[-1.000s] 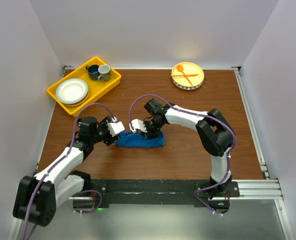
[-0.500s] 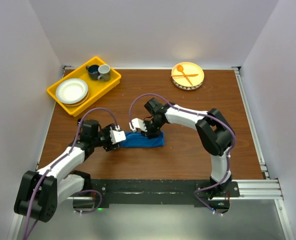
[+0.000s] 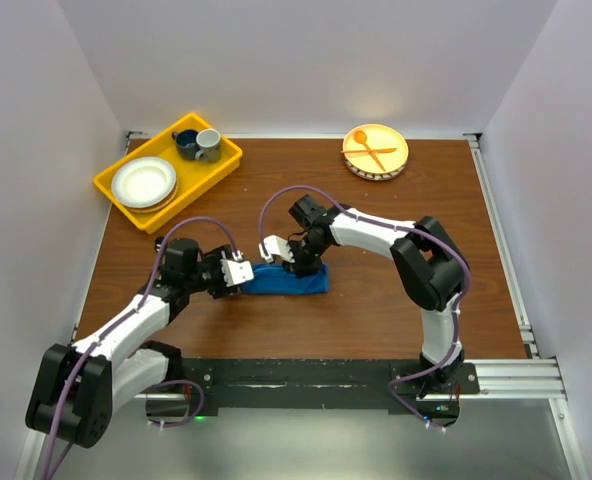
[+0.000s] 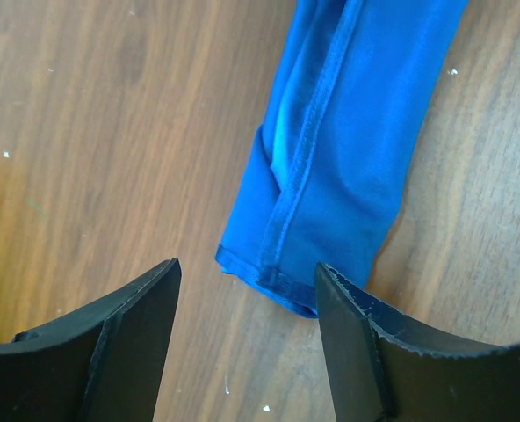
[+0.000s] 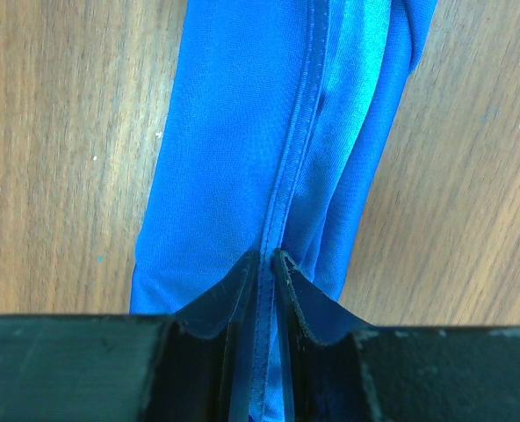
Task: Fold the napkin into a case and place the utensils inside
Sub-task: Stuff the top corner of the smaller-rectangle-folded napkin into the folded napkin.
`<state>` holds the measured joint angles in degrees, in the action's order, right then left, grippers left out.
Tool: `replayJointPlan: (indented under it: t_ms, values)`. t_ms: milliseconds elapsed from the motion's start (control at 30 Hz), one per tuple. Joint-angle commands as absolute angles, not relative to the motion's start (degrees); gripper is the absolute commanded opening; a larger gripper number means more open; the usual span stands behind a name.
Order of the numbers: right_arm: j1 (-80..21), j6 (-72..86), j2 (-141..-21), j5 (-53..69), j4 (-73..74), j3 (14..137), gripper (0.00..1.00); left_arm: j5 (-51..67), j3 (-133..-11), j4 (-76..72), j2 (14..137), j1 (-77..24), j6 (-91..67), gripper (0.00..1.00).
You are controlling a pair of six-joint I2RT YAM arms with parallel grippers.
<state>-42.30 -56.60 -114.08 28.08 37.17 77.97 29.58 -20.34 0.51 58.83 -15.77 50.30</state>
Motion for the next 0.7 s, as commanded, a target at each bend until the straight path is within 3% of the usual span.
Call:
replayJointPlan:
  t_ms: [0,367,667]
  values:
    - [-42.45,-56.07,-119.88,23.82,44.30,74.88,0.20,29.18,-20.83,-1.32,57.39,-15.47,48.87,0.67]
    - [-42.36,-55.99,-119.97,23.91,44.21,74.79,0.20,27.76,-23.03,-3.95,64.51,-14.85,48.25,0.67]
    - [-42.36,-55.99,-119.97,23.91,44.47,74.97,0.20,25.85,-22.24,-8.34,66.18,-21.52,47.29,0.67]
